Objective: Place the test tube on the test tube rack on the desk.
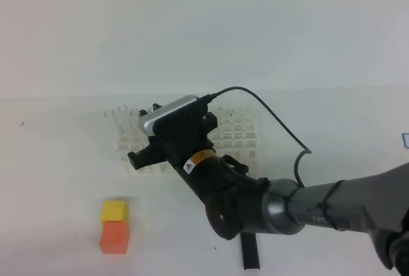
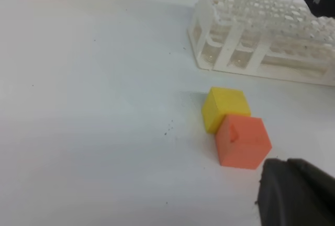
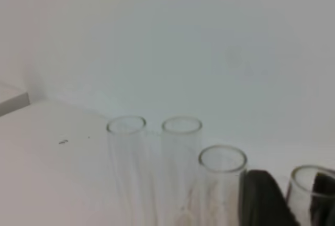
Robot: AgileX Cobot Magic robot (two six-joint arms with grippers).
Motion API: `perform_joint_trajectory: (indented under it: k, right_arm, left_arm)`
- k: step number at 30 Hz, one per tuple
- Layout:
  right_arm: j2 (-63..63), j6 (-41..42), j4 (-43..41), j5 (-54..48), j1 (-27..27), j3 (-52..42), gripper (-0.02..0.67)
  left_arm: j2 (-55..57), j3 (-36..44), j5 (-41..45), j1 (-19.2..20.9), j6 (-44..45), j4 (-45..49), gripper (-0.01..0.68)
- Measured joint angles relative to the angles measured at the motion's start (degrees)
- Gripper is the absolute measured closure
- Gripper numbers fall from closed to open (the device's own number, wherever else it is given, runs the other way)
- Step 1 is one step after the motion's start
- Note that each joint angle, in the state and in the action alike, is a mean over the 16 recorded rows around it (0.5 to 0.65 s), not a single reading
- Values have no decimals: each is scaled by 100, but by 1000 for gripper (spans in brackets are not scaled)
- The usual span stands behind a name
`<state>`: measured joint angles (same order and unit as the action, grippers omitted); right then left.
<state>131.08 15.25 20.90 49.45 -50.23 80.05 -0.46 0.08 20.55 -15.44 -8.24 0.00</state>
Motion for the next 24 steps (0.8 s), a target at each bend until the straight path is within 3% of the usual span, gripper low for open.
perform_joint_trajectory:
  k: [14,19,24]
  right_arm:
    - [-432,274,88,-92,-4,0,362]
    - [-764,629,148,-87,-4,0,383]
    - [-1162,1128,236,-82,-4,-18,458]
  left_arm:
    - [0,0,-12,0,8,0,674]
    - [0,0,-13,0,11,0,674]
    - [0,0,-13,0,11,0,674]
